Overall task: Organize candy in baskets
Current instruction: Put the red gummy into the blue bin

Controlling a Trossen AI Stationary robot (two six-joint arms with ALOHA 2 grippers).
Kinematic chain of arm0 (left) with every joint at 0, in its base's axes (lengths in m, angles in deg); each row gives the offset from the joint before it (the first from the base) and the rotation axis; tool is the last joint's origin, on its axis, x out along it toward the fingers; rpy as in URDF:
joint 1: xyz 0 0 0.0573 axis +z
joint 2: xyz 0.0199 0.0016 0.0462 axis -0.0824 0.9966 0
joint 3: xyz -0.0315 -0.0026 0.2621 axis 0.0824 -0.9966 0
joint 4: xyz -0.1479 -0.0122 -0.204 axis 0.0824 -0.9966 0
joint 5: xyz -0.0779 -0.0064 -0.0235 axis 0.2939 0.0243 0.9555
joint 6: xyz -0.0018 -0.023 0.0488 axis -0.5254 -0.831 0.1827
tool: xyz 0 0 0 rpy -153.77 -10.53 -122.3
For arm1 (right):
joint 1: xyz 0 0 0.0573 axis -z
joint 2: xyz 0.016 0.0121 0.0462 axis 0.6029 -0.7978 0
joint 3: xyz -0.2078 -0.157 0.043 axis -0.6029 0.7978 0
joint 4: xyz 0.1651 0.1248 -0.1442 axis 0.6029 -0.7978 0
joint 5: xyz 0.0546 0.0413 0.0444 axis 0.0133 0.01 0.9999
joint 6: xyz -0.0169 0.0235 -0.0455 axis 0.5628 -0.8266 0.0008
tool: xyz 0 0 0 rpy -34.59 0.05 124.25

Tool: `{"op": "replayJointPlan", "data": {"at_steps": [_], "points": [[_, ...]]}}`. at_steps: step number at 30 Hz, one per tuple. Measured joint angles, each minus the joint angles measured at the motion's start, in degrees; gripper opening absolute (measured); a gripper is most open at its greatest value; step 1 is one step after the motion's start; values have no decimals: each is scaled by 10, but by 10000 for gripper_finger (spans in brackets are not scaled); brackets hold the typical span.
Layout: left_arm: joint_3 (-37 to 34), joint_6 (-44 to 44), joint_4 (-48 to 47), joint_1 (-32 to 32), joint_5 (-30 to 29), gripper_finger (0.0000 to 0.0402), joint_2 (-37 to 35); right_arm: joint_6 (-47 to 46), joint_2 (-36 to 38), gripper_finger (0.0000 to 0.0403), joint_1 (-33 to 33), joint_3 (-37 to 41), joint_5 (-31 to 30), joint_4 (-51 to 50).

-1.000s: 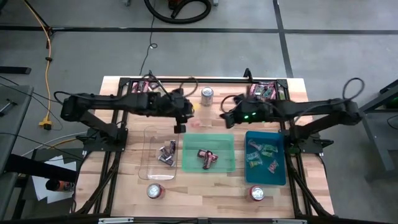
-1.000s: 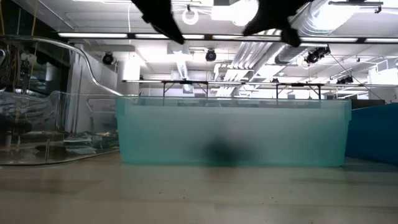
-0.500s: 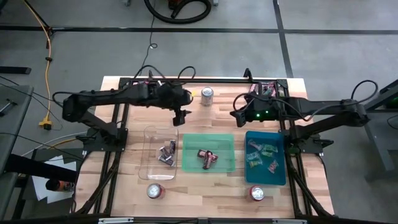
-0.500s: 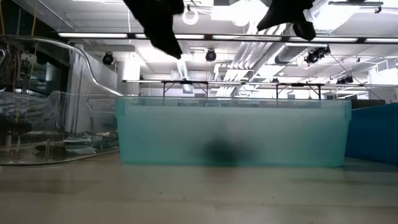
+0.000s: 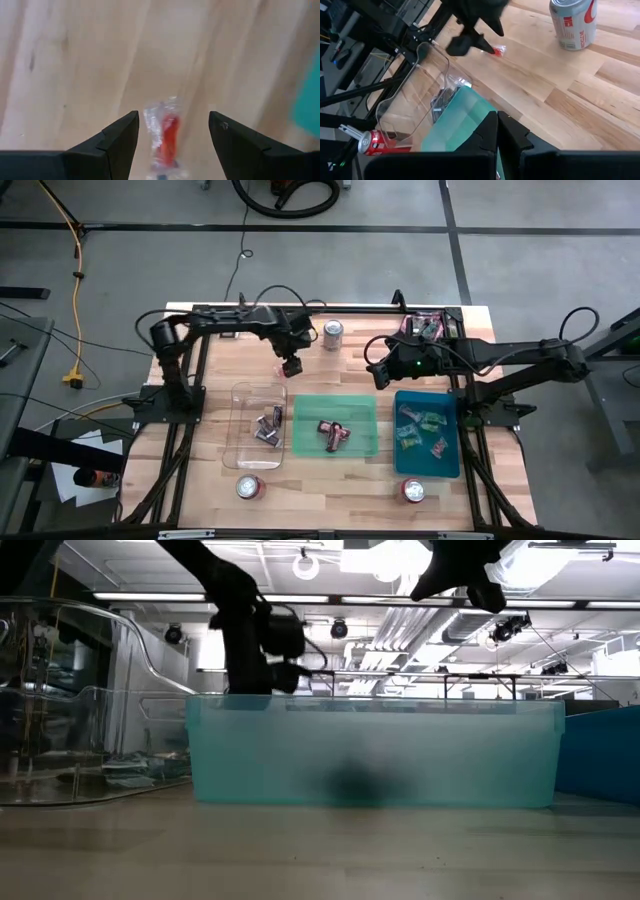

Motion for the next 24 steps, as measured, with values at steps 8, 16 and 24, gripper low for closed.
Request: {"op": "replayJointPlan", "data": {"at_steps": [8,16,24], "points": [[0,12,0,-12,-104,226,56,0,0,0,0,0,0,-2],[0,17,11,-25,-109,64,44,0,0,0,0,0,0,-2],[0,-19,12,6,-123,24,-55,-2,0,0,0,0,0,-2]]}}
